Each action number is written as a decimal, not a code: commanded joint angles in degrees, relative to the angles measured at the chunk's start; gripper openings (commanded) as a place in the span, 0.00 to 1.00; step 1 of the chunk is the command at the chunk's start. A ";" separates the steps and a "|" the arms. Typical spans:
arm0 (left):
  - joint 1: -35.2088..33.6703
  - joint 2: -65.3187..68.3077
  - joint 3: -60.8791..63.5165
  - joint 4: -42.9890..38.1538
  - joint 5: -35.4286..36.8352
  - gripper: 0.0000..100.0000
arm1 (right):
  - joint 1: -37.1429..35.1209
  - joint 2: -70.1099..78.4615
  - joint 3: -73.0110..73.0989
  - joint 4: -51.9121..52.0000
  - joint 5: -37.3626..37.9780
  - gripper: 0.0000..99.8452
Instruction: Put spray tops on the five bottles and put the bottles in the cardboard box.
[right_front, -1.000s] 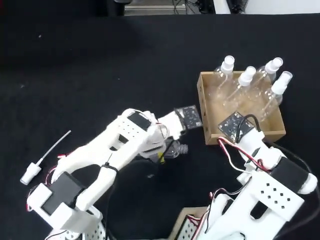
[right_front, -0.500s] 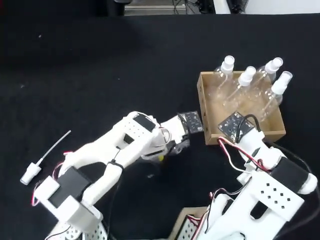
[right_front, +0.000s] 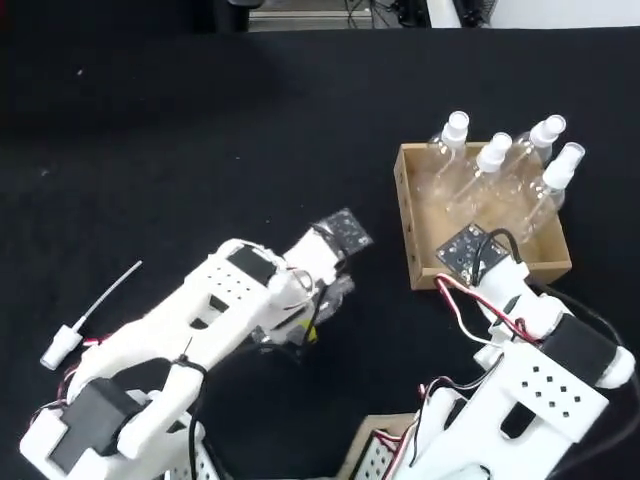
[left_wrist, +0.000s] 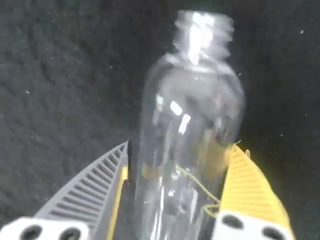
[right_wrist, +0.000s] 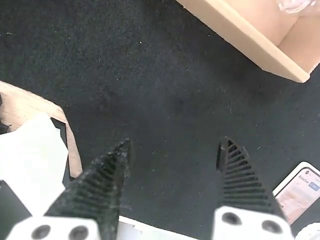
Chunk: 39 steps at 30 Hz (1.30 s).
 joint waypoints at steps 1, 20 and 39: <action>-2.07 -3.87 -1.89 3.60 1.14 0.27 | -0.88 -1.71 -0.75 1.05 -0.09 0.24; -45.49 -37.27 -7.69 27.16 6.07 0.26 | -62.42 -1.19 -2.86 -9.05 -70.51 0.24; -58.33 -37.80 3.74 22.07 13.71 0.25 | -74.81 -0.92 21.93 -45.36 -101.45 0.29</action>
